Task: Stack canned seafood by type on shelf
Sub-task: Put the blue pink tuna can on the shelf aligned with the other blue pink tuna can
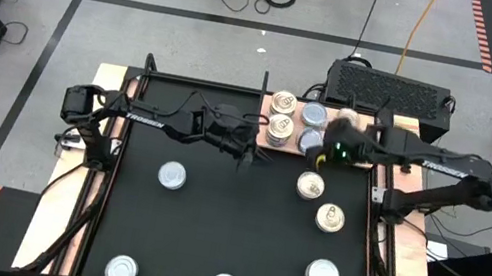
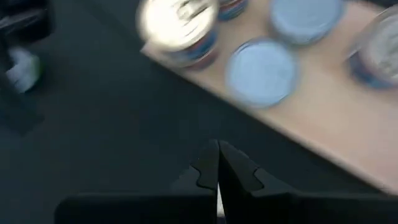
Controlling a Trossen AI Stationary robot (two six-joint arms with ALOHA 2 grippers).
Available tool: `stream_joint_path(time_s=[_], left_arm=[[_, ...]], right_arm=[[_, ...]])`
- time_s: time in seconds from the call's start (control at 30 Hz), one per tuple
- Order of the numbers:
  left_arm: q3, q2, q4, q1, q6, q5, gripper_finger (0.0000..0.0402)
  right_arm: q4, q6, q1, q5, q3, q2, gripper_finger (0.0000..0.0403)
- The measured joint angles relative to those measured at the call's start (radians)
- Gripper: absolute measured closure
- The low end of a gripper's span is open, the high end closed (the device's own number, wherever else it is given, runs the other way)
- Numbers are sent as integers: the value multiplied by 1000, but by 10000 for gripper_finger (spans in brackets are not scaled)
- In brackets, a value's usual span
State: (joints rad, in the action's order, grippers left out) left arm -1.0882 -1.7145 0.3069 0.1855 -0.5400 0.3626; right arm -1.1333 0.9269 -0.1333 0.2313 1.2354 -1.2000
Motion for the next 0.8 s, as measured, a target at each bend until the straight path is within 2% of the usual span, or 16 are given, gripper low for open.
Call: stream_joint_path(time_s=[0.23,0.47,0.6,0.7,0.8], left_arm=[[0,0,-3,-3,26,26,357],[0,0,-4,-3,50,28,357],[0,0,-4,-3,52,28,357],[0,0,-4,-3,52,28,357],[0,0,-2,-3,51,28,357]], right_arm=[[-81,303,260,-2,0,-19,403],[-214,605,458,-8,0,-80,403],[-289,695,540,-89,-25,-124,403],[-272,740,575,-177,-106,-119,403],[-238,785,607,-211,-201,-72,403]])
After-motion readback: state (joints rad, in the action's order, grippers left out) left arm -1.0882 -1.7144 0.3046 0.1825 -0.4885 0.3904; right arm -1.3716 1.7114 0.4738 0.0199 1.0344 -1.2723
